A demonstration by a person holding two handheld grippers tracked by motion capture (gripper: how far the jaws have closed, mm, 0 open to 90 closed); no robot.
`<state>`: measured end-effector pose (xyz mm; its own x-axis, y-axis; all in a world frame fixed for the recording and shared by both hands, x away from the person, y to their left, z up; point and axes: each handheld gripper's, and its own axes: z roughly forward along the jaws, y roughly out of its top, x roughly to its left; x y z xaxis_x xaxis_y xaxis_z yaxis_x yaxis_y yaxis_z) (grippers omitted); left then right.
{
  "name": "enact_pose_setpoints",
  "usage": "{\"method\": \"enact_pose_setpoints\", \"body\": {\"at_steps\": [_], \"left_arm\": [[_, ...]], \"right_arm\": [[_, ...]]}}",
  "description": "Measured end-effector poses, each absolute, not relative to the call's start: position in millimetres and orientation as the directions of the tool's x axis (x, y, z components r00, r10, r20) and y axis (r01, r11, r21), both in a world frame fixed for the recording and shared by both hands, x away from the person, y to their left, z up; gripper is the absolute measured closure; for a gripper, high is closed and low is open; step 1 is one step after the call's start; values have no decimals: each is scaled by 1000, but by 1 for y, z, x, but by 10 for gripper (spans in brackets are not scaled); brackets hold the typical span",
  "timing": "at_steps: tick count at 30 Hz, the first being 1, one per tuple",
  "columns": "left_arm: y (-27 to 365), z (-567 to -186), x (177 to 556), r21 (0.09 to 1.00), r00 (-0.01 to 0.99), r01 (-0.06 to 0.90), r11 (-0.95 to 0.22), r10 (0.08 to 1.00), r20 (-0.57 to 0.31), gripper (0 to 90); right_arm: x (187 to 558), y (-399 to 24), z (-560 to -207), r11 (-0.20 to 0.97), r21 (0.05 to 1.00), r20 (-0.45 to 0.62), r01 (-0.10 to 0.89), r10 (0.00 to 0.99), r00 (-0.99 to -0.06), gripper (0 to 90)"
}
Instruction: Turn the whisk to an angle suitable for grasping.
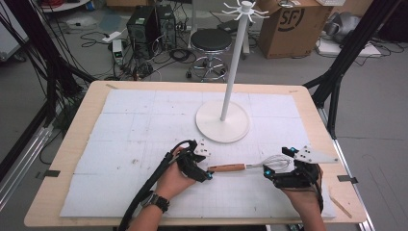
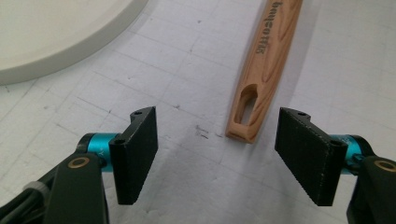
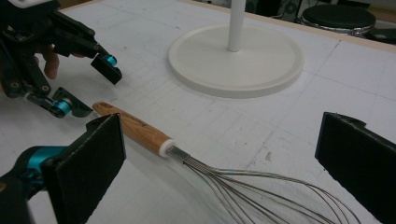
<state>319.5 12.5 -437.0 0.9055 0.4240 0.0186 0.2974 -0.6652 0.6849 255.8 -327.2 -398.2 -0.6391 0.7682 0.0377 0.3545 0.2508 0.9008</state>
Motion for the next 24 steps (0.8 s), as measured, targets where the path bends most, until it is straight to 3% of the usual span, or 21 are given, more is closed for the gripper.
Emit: {"method": "enact_pose_setpoints", "body": {"at_steps": [14,24], "left_arm": [[13,-444,336,705,844,361,-611,535,32,206],[25,-435,332,712,848,360,-603,529,19,186]], "right_arm": [[257,-327,-400,249,899,44,361,768,-639,6],[257,-328,-401,249,897,47,366,768,-638,6]]}}
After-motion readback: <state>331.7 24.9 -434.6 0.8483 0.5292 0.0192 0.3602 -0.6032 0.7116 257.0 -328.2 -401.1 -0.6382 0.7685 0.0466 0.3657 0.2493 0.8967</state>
